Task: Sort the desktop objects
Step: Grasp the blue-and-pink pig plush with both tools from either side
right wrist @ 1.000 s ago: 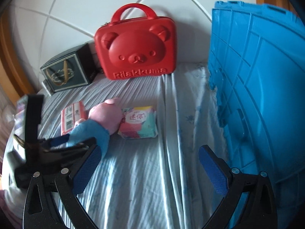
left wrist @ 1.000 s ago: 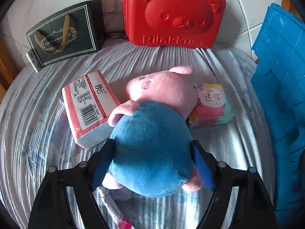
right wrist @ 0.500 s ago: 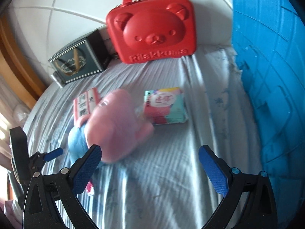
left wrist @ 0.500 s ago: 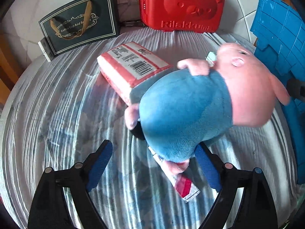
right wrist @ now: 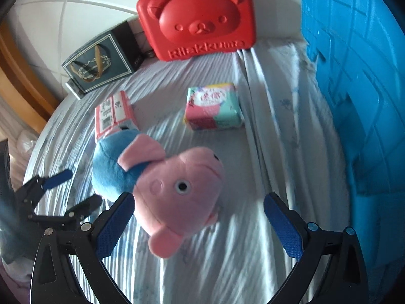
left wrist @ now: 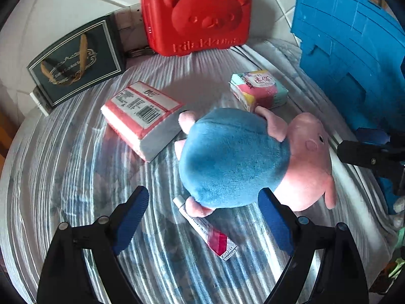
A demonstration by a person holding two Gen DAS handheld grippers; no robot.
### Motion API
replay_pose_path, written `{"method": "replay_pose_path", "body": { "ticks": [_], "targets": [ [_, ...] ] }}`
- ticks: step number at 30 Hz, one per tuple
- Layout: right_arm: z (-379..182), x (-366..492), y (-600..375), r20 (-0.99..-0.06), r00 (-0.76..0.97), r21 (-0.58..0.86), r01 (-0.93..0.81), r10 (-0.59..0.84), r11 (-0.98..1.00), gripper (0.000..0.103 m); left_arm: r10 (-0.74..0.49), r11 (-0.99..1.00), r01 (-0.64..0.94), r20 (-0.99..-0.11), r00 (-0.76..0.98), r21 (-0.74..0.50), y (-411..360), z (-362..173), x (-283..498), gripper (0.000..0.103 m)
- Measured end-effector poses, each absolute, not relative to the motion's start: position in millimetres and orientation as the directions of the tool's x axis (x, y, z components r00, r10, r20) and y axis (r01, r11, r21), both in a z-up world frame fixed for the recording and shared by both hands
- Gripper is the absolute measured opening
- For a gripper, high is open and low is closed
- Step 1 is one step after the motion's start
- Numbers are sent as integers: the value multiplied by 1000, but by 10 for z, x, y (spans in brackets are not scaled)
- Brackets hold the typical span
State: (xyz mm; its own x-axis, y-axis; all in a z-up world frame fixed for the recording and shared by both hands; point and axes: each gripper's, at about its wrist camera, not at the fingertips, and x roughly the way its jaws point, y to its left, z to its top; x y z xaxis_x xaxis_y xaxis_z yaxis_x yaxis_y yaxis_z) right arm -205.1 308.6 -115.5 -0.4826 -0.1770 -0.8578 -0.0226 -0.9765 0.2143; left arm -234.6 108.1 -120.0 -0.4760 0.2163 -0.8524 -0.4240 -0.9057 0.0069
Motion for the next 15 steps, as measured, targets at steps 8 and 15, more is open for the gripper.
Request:
{"method": "replay_pose_path", "body": {
  "ticks": [8,15],
  "targets": [
    [-1330,-2081,2955,-884,-419,245,-32,-209,-969,103,236,-842,-540,-884,-403,21,1240,-1412,-2478,89],
    [-1580,-2267,2850,-909,-360,243,-45,-211,-969,103,265,-787,-617,-894,-360,15,1362,-1545,-2570,89]
  ]
}}
